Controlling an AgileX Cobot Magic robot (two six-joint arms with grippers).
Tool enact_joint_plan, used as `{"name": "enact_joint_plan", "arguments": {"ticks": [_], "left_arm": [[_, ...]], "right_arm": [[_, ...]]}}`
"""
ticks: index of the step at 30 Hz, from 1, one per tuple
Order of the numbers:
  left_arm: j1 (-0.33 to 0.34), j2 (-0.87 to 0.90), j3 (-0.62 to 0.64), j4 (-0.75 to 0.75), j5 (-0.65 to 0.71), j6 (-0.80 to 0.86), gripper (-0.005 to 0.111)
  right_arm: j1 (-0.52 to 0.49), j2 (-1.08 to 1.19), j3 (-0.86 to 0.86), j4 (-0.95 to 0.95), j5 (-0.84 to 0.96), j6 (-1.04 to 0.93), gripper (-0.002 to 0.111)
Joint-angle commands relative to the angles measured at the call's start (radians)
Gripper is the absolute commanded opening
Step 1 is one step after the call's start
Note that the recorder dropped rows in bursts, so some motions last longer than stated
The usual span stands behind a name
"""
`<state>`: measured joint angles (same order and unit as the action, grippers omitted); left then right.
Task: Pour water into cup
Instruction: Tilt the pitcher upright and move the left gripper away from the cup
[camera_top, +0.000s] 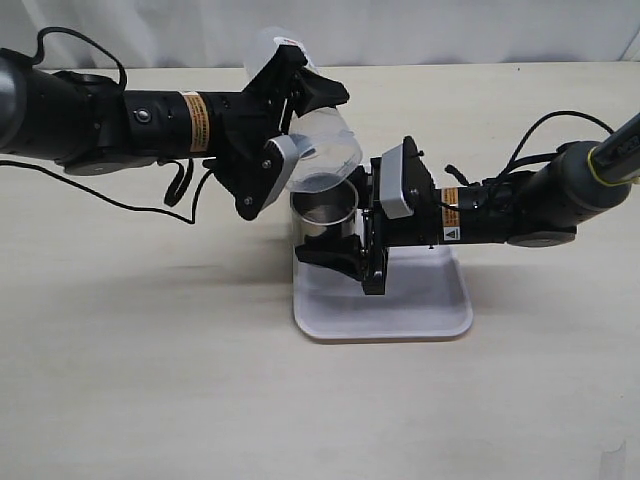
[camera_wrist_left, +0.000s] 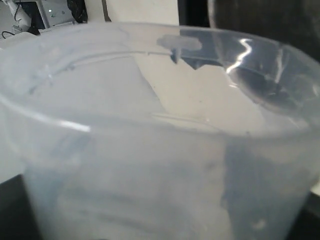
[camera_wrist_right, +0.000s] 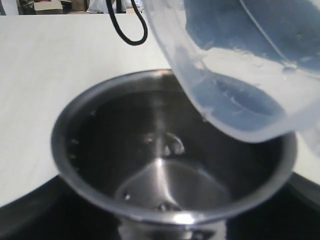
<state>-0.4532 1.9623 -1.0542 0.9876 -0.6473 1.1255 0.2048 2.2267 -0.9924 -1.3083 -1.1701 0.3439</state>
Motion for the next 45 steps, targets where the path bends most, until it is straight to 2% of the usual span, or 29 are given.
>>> {"name": "enact_joint_plan", "arguments": {"ticks": [1,6,10,13,19,25,29,34,38,45], "left_arm": [[-0.002,-0.016,-0.006,-0.013,-0.002,-0.002,0.000],[-0.002,-0.016,-0.006,-0.025,-0.029,-0.016,0.000],[-0.002,-0.016,-0.006,-0.074,-0.121,-0.047,0.000],[-0.002,-0.016,-0.006,-0.088,-0.140,-0.058,0.000],[-0.002,-0.016,-0.006,-0.084,-0.145,-0.281,0.000],[-0.002,-0.016,-0.006,-0.098,-0.129,-0.667,0.000],[-0.002,-0.016,-0.006,-0.268,-0.033,-0.775,0.000],[0.005,-0.016,-0.006,-0.641,0.017,-0.775,0.000],[0.051,-0.016,-0.006,-0.764,0.004,-0.818,0.000],[0.218,-0.016,-0.006,-0.765,-0.006,-1.139,0.000]], "right_arm": [[0.001,-0.007,-0.001,0.015,-0.051,0.000,0.004],[0.001,-0.007,-0.001,0.015,-0.051,0.000,0.004],[0.001,-0.007,-0.001,0.015,-0.051,0.000,0.004],[0.001,-0.007,-0.001,0.015,-0.051,0.000,0.004],[0.001,-0.007,-0.001,0.019,-0.051,0.000,0.004],[0.001,-0.007,-0.001,0.019,-0.051,0.000,0.004],[0.001,-0.007,-0.001,0.019,-0.051,0.000,0.004],[0.001,-0.007,-0.001,0.018,-0.042,0.000,0.004],[0.001,-0.007,-0.001,0.018,-0.010,0.000,0.004],[0.001,-0.007,-0.001,0.030,-0.008,0.000,0.004]]}}
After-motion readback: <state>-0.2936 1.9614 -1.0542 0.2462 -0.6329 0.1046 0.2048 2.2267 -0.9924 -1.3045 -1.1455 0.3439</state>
